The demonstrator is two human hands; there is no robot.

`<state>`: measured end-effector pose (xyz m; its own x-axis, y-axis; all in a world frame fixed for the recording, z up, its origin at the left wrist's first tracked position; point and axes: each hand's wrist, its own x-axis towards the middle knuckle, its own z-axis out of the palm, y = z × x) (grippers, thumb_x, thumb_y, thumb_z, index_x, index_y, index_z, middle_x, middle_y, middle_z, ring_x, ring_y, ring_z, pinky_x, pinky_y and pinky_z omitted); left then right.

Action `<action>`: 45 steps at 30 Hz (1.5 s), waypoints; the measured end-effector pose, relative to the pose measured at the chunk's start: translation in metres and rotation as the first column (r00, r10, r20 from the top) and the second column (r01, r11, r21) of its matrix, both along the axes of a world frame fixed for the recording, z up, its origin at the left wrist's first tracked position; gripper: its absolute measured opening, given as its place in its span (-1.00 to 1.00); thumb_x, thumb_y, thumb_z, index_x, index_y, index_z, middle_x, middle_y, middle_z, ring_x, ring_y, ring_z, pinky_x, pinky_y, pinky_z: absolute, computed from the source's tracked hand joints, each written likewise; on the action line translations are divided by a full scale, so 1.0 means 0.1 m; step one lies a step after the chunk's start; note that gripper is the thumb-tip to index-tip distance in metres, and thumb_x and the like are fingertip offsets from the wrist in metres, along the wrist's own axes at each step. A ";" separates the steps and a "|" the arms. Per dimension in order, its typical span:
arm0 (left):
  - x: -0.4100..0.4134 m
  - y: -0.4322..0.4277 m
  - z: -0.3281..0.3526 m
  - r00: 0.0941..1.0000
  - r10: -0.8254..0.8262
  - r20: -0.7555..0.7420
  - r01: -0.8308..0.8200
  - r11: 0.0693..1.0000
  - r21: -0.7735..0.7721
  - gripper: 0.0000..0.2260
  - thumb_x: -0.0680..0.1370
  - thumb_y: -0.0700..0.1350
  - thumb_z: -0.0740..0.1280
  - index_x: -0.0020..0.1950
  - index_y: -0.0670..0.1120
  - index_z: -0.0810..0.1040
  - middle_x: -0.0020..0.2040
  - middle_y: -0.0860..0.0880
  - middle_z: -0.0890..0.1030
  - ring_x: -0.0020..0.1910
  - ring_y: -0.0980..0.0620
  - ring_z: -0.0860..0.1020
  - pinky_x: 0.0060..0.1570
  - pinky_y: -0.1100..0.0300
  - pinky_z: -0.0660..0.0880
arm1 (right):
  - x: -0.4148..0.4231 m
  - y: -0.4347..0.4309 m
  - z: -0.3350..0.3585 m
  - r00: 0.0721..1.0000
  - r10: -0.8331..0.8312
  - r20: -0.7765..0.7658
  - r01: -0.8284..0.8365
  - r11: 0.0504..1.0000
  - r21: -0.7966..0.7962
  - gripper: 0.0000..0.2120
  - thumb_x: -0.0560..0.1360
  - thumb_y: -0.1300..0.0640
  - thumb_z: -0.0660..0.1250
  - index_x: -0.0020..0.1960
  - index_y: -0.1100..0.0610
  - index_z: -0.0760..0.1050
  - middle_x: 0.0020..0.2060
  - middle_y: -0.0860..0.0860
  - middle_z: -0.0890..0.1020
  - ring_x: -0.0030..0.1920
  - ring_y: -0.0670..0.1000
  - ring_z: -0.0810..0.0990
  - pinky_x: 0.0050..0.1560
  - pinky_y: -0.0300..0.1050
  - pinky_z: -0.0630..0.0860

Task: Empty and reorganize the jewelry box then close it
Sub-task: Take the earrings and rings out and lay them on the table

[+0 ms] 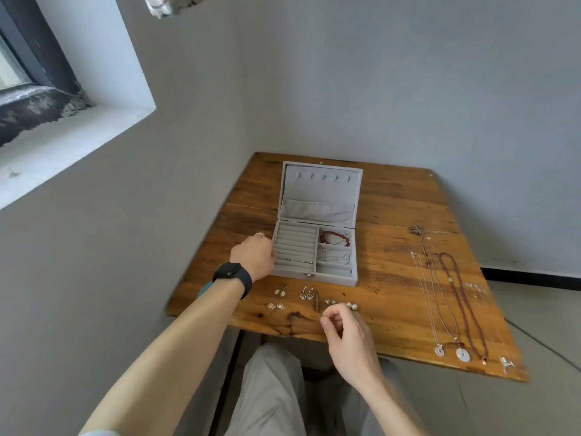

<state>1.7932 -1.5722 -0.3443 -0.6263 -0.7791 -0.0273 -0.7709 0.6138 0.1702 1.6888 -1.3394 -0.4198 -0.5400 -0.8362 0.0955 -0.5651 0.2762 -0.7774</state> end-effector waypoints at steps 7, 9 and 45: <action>0.30 0.60 -0.20 0.870 -0.054 -0.490 0.032 0.998 -0.053 -0.94 0.57 -0.02 0.39 0.00 0.05 0.63 0.13 0.14 0.51 0.06 0.20 0.50 -0.10 0.25 0.54 | -0.07 -0.01 -0.07 0.994 0.005 -0.109 -0.011 0.999 -0.053 -0.91 0.55 0.08 0.40 0.04 -0.06 0.61 -0.11 -0.32 0.54 -0.04 -0.24 0.51 -0.04 -0.42 0.39; 0.34 0.80 -0.32 0.861 -0.085 -0.502 0.070 0.996 -0.050 -0.94 0.56 -0.04 0.41 0.00 0.04 0.65 0.11 0.14 0.52 0.10 0.18 0.48 -0.03 0.26 0.50 | -0.06 -0.05 -0.07 0.992 0.000 -0.122 -0.009 0.997 -0.071 -0.91 0.55 0.07 0.41 0.04 -0.05 0.64 -0.08 -0.24 0.57 -0.04 -0.18 0.52 -0.01 -0.31 0.46; 0.30 1.00 -0.65 0.950 -0.135 -0.282 0.133 0.991 -0.024 -0.85 0.57 0.05 0.37 0.10 0.14 0.69 0.29 0.11 0.52 0.33 0.06 0.37 0.26 0.06 0.32 | 0.09 -0.25 -0.16 0.977 -0.130 -0.171 0.116 0.989 -0.088 -0.87 0.46 0.04 0.51 0.00 -0.02 0.71 -0.13 -0.13 0.62 -0.15 -0.16 0.53 -0.15 -0.27 0.45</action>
